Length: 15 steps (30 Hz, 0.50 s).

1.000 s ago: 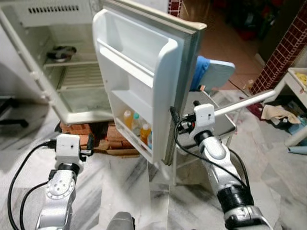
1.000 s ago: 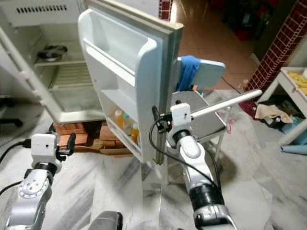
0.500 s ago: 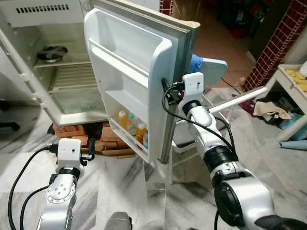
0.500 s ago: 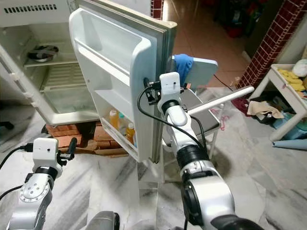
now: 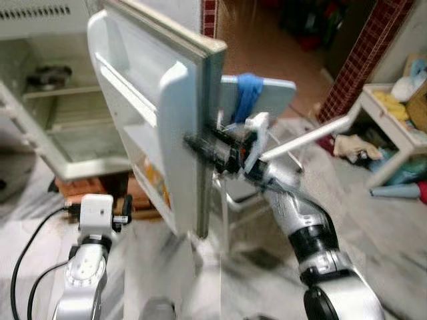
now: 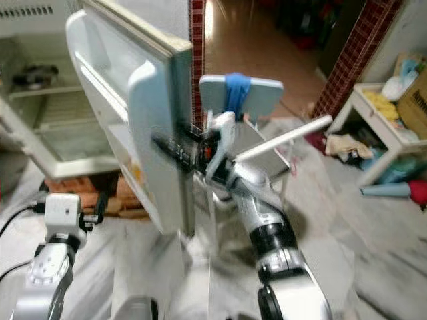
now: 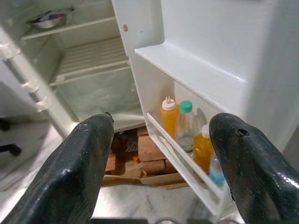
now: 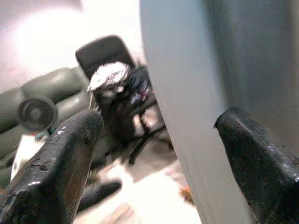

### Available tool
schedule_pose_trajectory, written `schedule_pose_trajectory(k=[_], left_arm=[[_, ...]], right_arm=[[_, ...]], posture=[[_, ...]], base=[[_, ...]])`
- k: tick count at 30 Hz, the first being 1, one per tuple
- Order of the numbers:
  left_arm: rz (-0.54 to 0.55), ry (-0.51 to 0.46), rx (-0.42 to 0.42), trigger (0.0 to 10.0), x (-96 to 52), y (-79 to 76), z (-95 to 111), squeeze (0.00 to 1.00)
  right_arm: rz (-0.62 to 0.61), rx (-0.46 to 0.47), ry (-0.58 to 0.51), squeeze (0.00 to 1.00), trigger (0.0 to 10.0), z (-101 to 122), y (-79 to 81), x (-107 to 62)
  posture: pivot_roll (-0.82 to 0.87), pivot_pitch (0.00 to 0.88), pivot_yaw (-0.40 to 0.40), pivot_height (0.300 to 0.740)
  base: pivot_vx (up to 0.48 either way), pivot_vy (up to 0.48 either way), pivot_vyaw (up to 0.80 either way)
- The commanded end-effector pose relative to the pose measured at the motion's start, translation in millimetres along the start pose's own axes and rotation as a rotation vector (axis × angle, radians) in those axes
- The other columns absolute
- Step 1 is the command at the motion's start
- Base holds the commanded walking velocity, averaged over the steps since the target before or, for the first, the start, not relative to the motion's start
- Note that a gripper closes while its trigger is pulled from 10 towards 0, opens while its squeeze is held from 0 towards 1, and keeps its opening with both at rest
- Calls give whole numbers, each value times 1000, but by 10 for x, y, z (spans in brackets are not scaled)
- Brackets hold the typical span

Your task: Restocking fridge

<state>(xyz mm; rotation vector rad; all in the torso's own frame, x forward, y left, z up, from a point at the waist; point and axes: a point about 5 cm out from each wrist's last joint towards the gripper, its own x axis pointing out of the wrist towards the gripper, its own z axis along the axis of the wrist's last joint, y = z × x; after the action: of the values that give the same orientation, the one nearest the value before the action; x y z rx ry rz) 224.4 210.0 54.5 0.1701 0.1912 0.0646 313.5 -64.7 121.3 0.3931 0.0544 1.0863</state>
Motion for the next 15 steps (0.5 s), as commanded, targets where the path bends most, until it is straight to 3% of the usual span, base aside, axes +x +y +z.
schedule_pose_trajectory(k=[1, 10, 15], left_arm=[[-10, 11, 12, 10000, -2, 3, -5, 0], [-8, 11, 0, 10000, -23, 33, -7, 0], [24, 5, -15, 10000, -45, 82, -7, 0]], right_arm=[[10, -47, 29, 0, 10000, 8, -12, -41], [-70, -106, 245, 0, 10000, -334, 21, -537], [-168, -175, 261, 0, 10000, -427, 9, -658]], posture=[[198, 38, -35, 740], [185, 49, -26, 740], [182, 50, -31, 740]], base=[[0, 0, 0], [0, 0, 0], [0, 0, 0]])
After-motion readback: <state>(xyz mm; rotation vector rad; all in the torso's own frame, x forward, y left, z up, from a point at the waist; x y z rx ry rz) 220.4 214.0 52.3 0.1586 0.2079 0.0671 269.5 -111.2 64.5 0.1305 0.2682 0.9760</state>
